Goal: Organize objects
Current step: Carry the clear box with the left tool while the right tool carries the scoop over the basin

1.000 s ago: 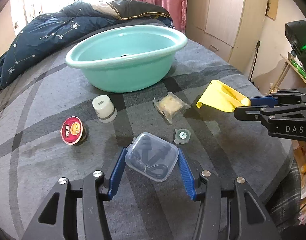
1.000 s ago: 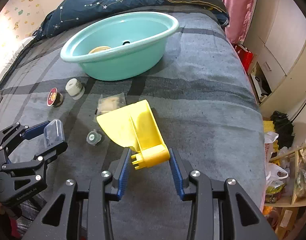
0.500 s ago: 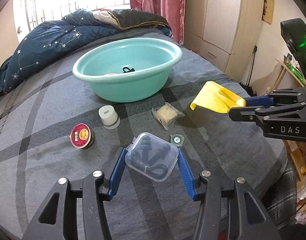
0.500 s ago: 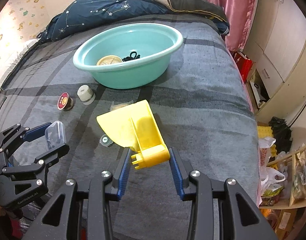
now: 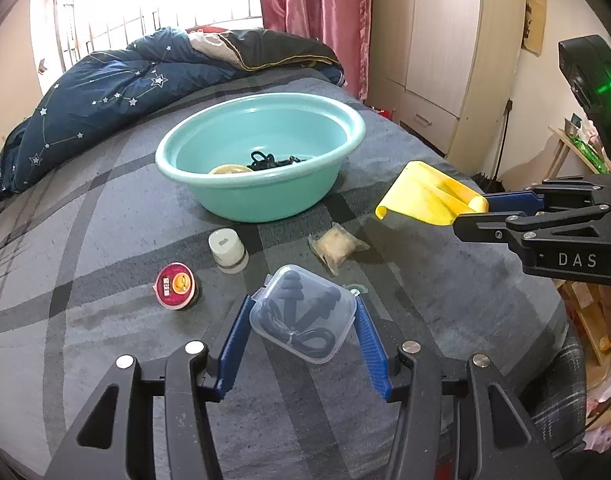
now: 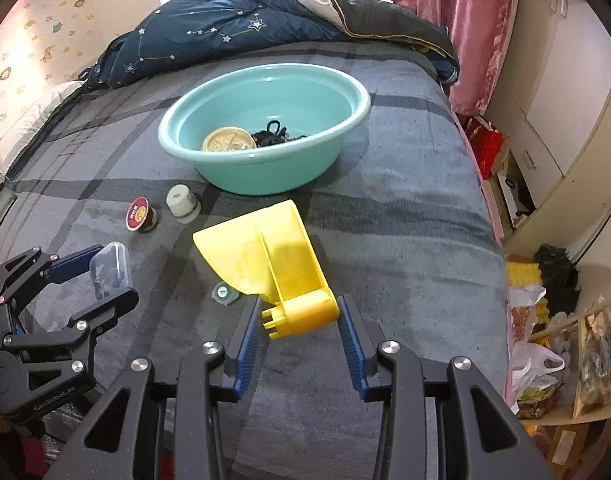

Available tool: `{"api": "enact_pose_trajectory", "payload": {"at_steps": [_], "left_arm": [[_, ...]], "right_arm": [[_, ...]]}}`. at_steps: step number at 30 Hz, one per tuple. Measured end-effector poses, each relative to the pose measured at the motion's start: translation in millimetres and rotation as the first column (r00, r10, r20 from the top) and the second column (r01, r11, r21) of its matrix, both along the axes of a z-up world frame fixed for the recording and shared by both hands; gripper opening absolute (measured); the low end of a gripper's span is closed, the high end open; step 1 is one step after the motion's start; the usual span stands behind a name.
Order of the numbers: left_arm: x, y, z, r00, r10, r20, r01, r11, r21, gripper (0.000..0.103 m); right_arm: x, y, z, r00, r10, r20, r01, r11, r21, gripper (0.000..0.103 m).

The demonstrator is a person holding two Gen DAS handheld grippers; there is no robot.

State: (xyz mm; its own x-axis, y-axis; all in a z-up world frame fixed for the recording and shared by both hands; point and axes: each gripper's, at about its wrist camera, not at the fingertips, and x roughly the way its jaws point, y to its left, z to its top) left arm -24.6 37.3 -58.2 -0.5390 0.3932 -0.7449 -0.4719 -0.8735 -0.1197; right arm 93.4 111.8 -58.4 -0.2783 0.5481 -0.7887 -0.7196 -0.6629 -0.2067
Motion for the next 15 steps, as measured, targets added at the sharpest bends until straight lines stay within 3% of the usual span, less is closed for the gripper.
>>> {"api": "enact_pose_trajectory", "payload": {"at_steps": [15], "left_arm": [[-15.1, -7.7, 26.4, 0.999, 0.005, -0.044, -0.004, 1.000, 0.015, 0.056]], "right_arm": [[-27.9, -6.5, 23.2, 0.999, 0.048, -0.001, -0.048, 0.998, 0.050, 0.041]]}}
